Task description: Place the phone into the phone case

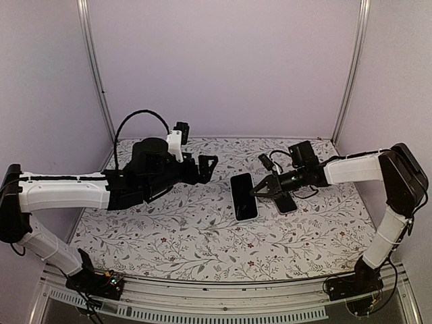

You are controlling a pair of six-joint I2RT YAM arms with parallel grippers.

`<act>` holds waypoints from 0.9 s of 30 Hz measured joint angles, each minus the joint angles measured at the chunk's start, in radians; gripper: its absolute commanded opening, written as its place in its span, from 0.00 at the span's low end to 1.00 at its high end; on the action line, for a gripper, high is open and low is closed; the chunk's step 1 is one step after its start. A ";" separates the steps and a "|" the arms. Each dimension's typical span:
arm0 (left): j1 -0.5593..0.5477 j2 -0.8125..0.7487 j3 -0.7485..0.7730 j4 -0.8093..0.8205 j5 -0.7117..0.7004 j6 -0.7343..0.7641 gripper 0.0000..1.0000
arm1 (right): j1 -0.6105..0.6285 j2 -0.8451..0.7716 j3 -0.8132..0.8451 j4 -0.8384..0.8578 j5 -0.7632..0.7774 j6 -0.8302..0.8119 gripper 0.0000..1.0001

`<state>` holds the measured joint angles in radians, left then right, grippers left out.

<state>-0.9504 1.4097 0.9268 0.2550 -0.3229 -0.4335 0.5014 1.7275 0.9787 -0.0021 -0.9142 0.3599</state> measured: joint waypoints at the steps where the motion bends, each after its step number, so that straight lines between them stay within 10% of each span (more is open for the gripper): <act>1: 0.000 -0.001 -0.009 -0.011 -0.002 -0.006 0.99 | -0.007 0.018 0.000 -0.011 0.004 0.004 0.00; 14: 0.004 0.000 -0.018 -0.063 -0.006 -0.042 0.99 | -0.052 0.188 0.015 -0.043 0.020 0.020 0.01; 19: 0.005 0.000 -0.018 -0.068 -0.005 -0.047 0.99 | -0.055 0.208 0.027 -0.043 0.029 0.028 0.35; 27: 0.005 0.000 -0.018 -0.074 -0.008 -0.047 0.99 | -0.072 0.229 0.029 -0.043 0.121 0.021 0.45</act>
<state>-0.9459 1.4094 0.9085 0.1814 -0.3309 -0.4801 0.4290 1.9560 1.0080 -0.0452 -0.7933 0.3809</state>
